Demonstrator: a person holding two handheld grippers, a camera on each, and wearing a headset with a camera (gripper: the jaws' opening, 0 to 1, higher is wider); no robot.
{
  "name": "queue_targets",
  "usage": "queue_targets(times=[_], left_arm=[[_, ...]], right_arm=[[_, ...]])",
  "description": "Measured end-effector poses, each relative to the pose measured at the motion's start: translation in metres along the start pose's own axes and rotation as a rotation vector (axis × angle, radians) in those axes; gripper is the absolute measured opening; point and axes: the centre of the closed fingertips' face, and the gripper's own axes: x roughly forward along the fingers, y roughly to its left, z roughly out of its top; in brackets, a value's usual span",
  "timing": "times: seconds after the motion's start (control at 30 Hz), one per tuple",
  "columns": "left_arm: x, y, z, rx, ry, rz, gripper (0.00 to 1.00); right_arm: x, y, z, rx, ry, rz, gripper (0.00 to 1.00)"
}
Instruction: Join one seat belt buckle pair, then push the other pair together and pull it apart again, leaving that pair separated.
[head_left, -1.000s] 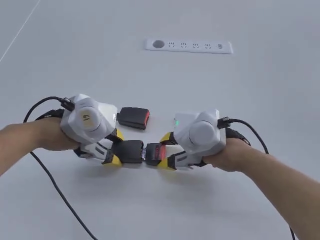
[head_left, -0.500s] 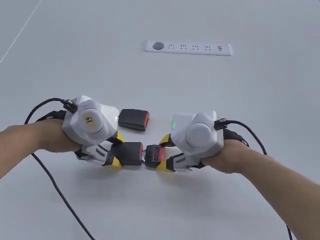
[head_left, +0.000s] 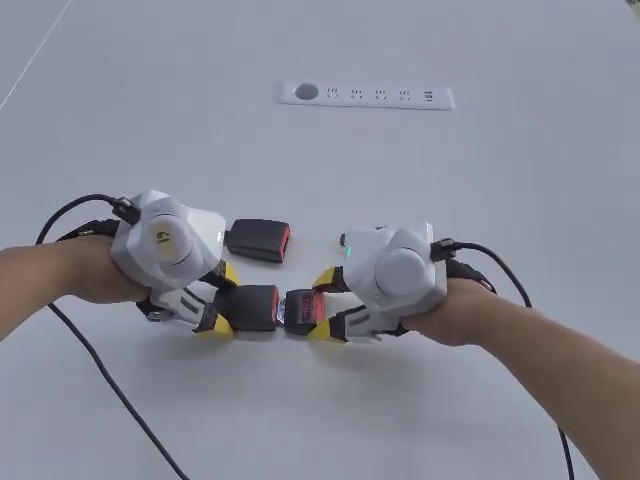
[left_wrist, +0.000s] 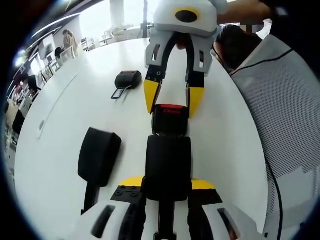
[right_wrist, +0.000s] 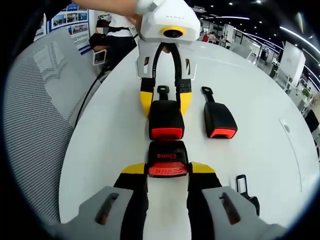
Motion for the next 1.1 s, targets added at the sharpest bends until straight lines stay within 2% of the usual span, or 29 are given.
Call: queue_targets(times=[0.43,0.67,0.93,1.1], left_arm=[[0.0007,-0.0003,0.0012,0.009,0.054,0.005,0.31],[0.0008,-0.001,0.0021,-0.003,0.027,0.003,0.31],[0.0017,-0.0011,0.0029,0.008,0.035,-0.011,0.31],[0.0023,-0.0008,0.0034,0.015,0.059,-0.007,0.32]], right_arm=[[0.0034,0.0028,0.001,0.031,0.024,-0.01,0.27],[0.0009,0.0013,-0.0014,0.023,0.002,-0.005,0.26],[0.0012,0.003,0.0001,0.026,0.005,-0.005,0.27],[0.0033,0.0047,0.0004,0.033,0.026,-0.014,0.27]])
